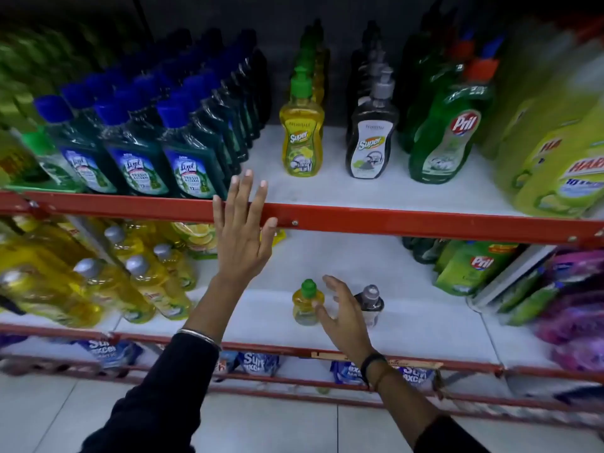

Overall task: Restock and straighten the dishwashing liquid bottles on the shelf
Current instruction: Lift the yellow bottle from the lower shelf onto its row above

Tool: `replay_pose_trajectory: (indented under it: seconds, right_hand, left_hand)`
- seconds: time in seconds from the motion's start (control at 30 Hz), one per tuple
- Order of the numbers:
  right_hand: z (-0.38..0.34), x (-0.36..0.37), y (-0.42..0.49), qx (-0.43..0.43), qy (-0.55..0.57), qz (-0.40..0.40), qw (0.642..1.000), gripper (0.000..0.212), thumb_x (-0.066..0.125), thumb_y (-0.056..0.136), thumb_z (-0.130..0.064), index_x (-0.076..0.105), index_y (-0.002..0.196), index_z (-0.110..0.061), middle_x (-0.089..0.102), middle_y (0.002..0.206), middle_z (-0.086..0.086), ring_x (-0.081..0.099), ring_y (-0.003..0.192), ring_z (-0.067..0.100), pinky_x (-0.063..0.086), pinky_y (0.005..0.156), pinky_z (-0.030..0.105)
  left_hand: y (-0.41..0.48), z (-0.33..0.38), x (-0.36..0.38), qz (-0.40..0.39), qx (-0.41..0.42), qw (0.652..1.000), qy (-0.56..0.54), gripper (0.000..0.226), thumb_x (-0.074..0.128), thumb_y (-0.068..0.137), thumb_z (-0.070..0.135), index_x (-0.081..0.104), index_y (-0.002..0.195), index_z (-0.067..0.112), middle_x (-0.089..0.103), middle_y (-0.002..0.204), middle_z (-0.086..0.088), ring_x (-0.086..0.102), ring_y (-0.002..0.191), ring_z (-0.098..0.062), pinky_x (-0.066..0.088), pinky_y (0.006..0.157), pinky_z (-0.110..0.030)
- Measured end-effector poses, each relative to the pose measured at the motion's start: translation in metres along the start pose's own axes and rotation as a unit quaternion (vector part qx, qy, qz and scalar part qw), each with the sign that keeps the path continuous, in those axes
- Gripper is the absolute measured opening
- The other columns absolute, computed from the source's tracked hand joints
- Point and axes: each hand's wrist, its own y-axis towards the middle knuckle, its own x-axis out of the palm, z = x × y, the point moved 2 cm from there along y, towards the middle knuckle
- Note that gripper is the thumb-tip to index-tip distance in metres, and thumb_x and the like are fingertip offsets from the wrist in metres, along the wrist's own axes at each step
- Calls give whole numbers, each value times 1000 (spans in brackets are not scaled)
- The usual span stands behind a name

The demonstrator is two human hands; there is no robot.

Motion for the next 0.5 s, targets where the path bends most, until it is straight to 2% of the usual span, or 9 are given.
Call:
replay_pose_trajectory:
  seconds: [0.1,0.2,0.37,0.5]
  right_hand:
    - [14,12,9,69,10,-54,996,63,65,84,-21,33,139,-15,47,139,4,44,127,17,36,107,34]
    - [24,25,16,117,38,-127,984,65,66,81,-5,34,137,-15,54,127,5,51,119,20,39,103,30]
    - [31,32,25,148,66,-91,983,52,71,72,5,50,113,-19,61,111,7,58,103,24,43,79,6]
    - [25,29,24,149,71,-64,984,50,72,71,5,51,108,-22,62,107,4,58,98,19,41,74,1]
  left_hand:
    - [0,-4,7,0,1,999,55,58,21,100,51,26,150,22,26,156,-13,17,147,-28,-1,120,-45]
    - [-3,-9,15,10,24,997,74,59,21,100,53,24,150,23,23,156,-13,15,146,-28,-2,120,-44]
    - [-3,-12,21,47,31,993,101,57,23,99,55,26,148,25,26,153,-8,20,144,-27,1,120,-42]
    - [-3,-11,22,55,18,993,103,53,22,100,50,27,147,26,27,152,-6,21,142,-25,2,120,-41]
